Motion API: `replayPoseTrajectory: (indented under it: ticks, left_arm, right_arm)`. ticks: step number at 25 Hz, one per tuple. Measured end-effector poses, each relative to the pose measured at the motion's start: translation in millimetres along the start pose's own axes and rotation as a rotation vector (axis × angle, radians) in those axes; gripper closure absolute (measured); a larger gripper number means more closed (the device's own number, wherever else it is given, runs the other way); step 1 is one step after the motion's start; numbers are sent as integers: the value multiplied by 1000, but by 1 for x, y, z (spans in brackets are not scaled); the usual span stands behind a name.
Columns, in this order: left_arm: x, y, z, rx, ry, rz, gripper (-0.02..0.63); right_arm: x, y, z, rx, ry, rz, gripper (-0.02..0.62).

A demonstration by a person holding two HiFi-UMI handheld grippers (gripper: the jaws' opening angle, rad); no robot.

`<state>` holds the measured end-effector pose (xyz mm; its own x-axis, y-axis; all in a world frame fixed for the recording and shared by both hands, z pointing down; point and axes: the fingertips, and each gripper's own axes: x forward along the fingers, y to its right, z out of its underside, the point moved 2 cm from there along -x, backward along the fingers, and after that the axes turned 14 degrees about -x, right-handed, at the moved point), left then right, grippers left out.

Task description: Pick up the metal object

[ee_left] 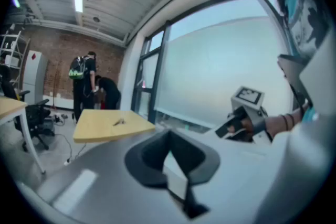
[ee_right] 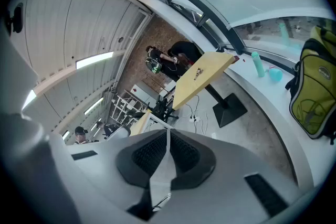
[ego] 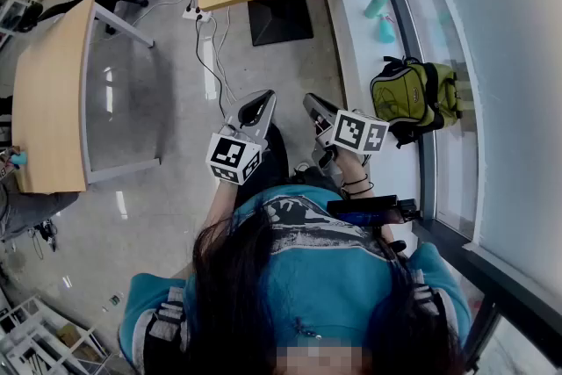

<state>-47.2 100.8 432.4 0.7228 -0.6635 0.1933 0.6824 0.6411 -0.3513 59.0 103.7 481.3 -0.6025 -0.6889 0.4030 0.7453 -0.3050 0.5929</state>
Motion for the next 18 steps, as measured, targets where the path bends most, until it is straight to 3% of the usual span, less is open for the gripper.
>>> replayPoseTrajectory:
  ticks: [10, 18]
  left_arm:
    - [47, -124, -80, 20, 21, 46, 601]
    - [70, -207, -113, 6, 12, 77, 601]
  right_arm:
    - [129, -7, -83, 26, 8, 21, 569]
    - [197, -6, -128, 60, 32, 73, 569]
